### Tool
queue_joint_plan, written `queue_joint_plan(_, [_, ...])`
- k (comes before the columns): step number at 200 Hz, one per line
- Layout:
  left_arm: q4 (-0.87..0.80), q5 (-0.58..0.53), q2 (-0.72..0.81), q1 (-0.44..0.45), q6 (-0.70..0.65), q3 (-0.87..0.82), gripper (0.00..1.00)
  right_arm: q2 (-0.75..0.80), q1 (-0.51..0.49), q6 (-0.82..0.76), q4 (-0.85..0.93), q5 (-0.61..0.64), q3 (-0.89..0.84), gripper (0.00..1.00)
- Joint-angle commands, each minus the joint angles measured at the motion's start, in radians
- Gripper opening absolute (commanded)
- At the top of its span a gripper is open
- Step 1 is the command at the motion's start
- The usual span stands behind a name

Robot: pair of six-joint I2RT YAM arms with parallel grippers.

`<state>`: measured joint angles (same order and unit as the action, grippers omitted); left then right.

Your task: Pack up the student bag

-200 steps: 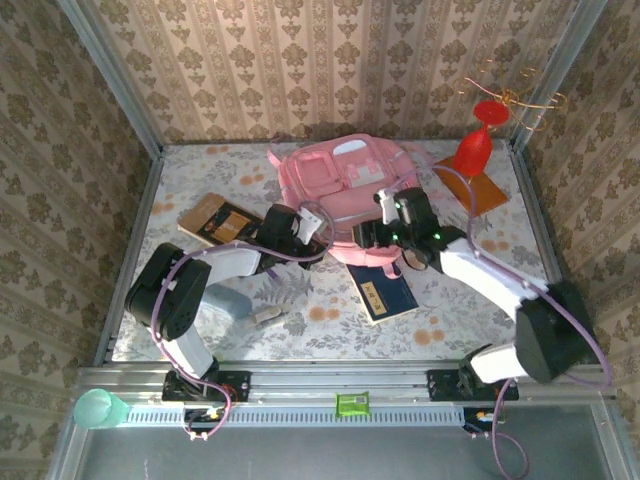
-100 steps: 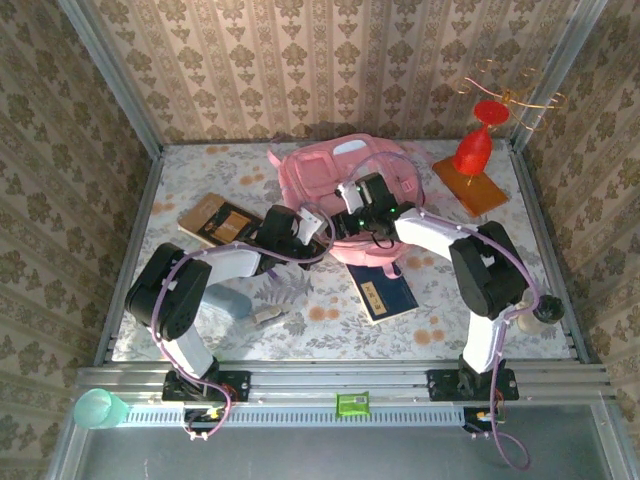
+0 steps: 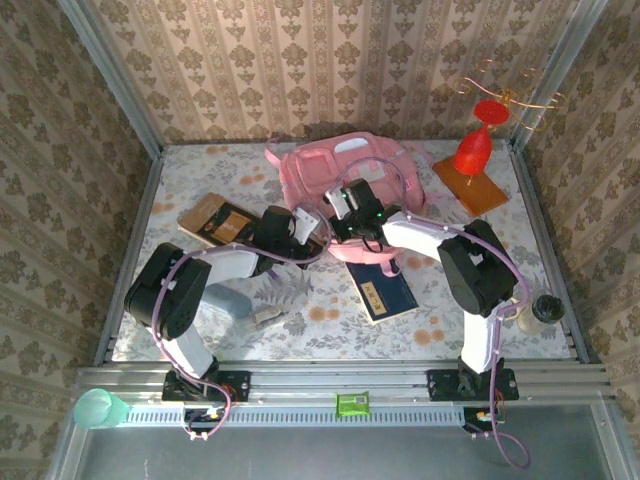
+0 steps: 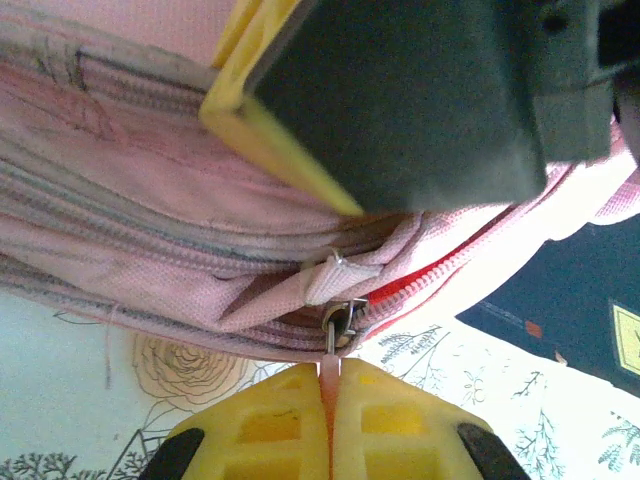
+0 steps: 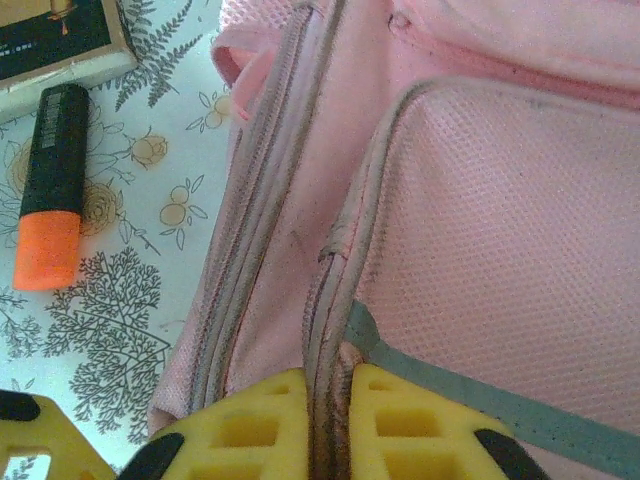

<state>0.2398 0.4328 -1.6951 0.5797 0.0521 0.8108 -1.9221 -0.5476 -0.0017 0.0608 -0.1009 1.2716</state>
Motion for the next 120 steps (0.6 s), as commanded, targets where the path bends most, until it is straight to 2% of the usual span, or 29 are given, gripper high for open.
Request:
queue_joint_plan(1, [-0.019,0.023,0.008,-0.001,0.009,-0.013,0.00,0.025,0.026,0.006,0.039,0.127,0.035,0.03])
queue_joint_plan(7, [-0.018,0.023,0.009,-0.003,0.008,-0.014,0.00,0.039,0.027,0.009,0.048,0.126,0.043,0.00])
queue_joint_plan(71, [-0.019,0.046,0.027,-0.006,-0.011,-0.013,0.00,0.172,0.043,0.068,0.151,0.045,0.130,0.00])
queue_joint_plan(120, [-0.031,0.036,0.043,-0.006,-0.027,-0.028,0.00,0.211,0.079,0.051,0.284,0.022,0.241,0.00])
